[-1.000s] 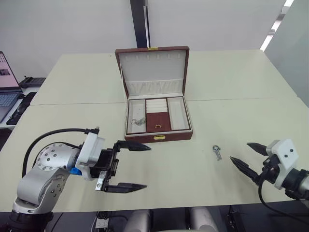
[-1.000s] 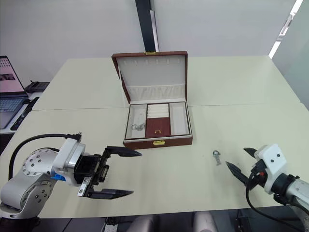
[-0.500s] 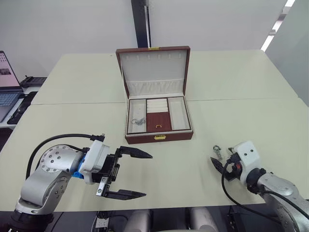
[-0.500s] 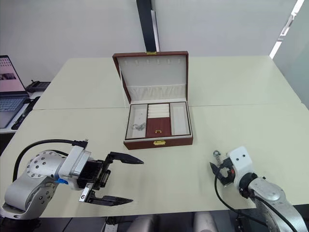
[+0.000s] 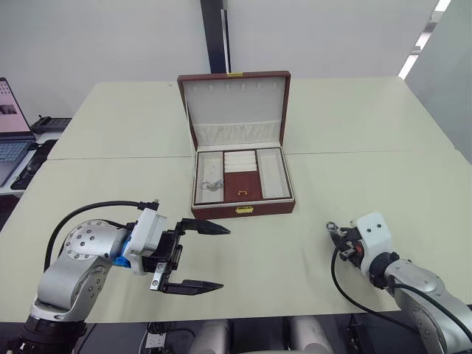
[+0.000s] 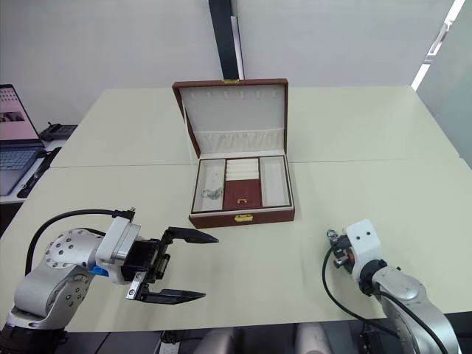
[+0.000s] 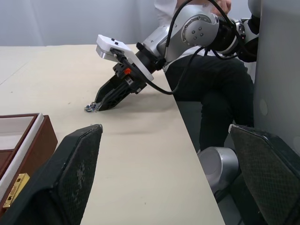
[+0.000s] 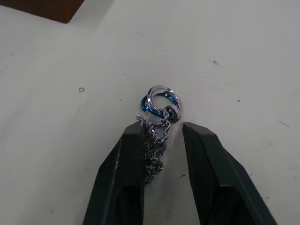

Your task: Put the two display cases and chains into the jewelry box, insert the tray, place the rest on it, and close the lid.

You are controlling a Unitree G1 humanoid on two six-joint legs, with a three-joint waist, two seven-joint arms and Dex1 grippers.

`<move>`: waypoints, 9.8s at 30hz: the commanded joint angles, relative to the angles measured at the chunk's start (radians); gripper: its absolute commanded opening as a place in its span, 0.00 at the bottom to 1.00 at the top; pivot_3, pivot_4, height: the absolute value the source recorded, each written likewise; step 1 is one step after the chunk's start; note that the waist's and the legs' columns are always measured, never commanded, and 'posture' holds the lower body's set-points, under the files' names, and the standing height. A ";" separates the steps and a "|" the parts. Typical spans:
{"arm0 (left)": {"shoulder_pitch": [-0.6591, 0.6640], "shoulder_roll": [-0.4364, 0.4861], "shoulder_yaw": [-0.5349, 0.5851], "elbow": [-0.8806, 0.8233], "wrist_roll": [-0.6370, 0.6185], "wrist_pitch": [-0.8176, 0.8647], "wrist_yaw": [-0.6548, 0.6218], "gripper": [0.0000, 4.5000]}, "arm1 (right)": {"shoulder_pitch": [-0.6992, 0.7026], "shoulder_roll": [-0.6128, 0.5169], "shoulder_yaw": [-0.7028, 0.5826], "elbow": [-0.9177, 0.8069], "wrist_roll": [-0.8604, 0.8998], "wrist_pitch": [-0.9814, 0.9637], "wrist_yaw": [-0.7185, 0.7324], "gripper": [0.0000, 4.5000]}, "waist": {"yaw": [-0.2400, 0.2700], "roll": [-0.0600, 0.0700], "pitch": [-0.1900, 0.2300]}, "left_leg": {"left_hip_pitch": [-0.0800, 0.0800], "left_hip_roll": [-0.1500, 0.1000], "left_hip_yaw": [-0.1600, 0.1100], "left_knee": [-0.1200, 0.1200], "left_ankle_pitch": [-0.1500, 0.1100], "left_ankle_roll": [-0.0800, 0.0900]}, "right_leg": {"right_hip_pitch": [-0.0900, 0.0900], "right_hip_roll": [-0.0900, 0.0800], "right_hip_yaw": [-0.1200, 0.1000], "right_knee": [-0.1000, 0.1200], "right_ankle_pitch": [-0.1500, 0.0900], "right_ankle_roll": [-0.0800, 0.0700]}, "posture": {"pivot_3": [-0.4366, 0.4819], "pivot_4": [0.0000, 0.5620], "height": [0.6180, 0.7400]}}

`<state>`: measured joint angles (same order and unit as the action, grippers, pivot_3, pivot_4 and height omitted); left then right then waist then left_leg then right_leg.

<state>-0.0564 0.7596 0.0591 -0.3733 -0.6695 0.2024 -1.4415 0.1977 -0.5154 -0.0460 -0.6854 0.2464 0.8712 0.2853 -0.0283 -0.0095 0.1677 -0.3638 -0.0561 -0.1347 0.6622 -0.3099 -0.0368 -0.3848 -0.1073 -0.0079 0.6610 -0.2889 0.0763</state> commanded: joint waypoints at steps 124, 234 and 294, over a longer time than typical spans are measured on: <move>-0.026 -0.104 0.301 0.308 0.333 0.215 1.012 0.00 | -0.482 -0.231 -0.052 0.608 -0.140 -0.549 0.390 0.01 | -0.001 -0.001 0.001 | -0.002 -0.001 0.001 0.000 0.003 -0.005 | -0.003 -0.001 0.001 0.001 0.000 0.000 | 0.48 0.27 1.00; -0.060 -0.220 -0.065 -0.024 0.268 0.588 0.697 0.00 | -0.405 -0.164 0.275 0.191 -0.028 -0.152 0.675 0.01 | 0.002 -0.002 0.000 | -0.002 -0.001 0.000 0.001 0.003 -0.005 | -0.002 -0.002 0.000 0.001 0.000 0.000 | 0.48 0.27 1.00; 0.399 -0.248 0.356 -0.467 -0.181 0.144 0.618 0.00 | -1.028 -0.068 0.004 0.879 -0.044 -0.328 0.373 0.01 | -0.002 -0.003 -0.001 | -0.001 0.001 0.002 0.000 0.003 -0.005 | -0.001 -0.001 0.001 -0.002 0.000 -0.001 | 0.48 0.27 1.00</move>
<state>0.3436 0.5121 0.4256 -0.8170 -0.8454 0.3724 -0.8341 -0.7695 -0.5935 -0.0381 0.1320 0.2104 0.5570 0.6705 -0.0298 -0.0121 0.1665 -0.3651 -0.0555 -0.1321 0.6621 -0.3073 -0.0417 -0.3857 -0.1082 -0.0066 0.6595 -0.2893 0.0751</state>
